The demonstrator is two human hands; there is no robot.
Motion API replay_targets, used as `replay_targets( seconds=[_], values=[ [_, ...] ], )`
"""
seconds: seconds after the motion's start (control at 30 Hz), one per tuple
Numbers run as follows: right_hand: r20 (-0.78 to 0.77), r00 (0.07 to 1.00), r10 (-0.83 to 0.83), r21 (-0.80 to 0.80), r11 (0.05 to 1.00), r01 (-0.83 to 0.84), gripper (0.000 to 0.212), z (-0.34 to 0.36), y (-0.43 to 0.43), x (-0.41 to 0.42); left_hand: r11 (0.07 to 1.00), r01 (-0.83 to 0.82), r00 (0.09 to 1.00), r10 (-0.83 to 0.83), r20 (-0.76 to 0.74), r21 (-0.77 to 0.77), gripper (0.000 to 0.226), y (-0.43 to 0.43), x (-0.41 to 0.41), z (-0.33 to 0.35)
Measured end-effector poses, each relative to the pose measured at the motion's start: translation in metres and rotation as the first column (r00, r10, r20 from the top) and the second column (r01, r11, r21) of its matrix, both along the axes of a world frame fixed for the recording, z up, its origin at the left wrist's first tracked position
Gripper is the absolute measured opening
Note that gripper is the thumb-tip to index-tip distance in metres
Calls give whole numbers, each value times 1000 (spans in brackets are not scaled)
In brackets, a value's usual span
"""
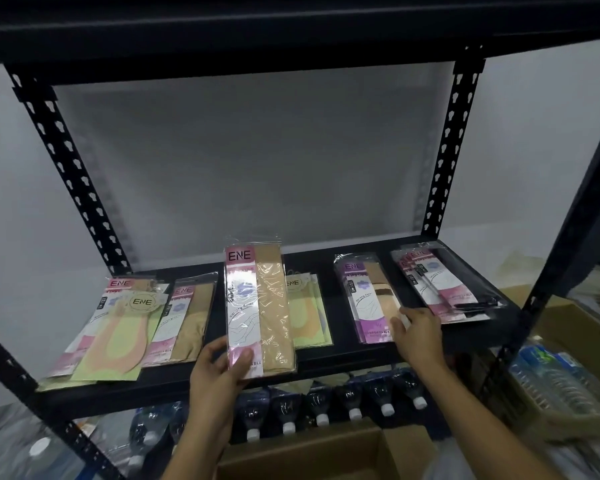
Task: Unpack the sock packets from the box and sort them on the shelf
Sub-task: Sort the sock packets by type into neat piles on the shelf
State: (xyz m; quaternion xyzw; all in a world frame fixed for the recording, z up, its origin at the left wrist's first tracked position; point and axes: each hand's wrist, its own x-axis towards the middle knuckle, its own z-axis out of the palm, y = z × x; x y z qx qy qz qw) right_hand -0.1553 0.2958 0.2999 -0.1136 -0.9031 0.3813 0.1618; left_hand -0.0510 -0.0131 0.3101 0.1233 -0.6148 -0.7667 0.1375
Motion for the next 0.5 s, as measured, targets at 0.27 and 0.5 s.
replay_targets(
  seconds=[0.27, 0.5],
  values=[
    [-8, 1000, 2, 9, 1000, -2, 33, 0, 1, -1, 999, -47, 999, 47, 8, 28, 36, -9, 0, 0],
    [-33, 999, 14, 33, 999, -13, 33, -4, 3, -2, 993, -110, 994, 110, 10, 49, 41, -31, -4, 18]
  ],
)
